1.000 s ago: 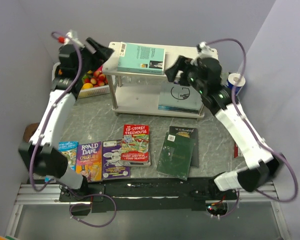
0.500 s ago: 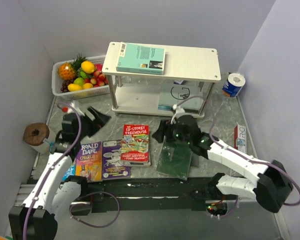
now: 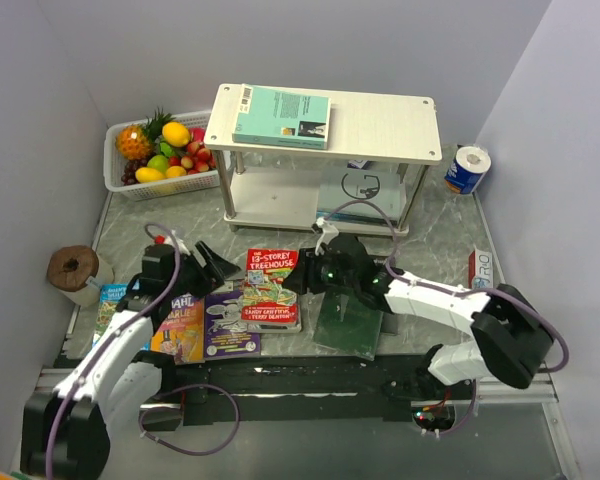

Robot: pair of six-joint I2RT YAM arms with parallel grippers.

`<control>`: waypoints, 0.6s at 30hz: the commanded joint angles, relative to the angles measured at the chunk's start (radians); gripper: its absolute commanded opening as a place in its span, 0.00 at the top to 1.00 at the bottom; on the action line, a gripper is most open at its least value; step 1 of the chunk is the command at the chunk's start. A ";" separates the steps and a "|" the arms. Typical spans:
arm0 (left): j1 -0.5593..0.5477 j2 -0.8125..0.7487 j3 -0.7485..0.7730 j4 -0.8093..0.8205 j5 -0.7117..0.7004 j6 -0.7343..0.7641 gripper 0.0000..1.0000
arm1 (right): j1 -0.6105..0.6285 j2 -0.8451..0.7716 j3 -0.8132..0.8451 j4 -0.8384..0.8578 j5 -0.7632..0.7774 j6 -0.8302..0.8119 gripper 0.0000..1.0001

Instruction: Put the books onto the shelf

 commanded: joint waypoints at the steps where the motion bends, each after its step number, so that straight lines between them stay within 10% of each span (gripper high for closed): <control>1: -0.048 0.101 -0.042 0.117 0.099 -0.047 0.22 | 0.003 0.084 0.052 0.045 -0.013 0.012 0.50; 14: -0.184 0.315 -0.068 0.350 0.115 -0.084 0.29 | 0.005 0.310 0.064 -0.033 -0.022 0.012 0.58; 18: -0.186 0.328 -0.090 0.438 0.177 -0.098 0.65 | 0.002 0.302 0.049 -0.031 -0.023 0.014 0.58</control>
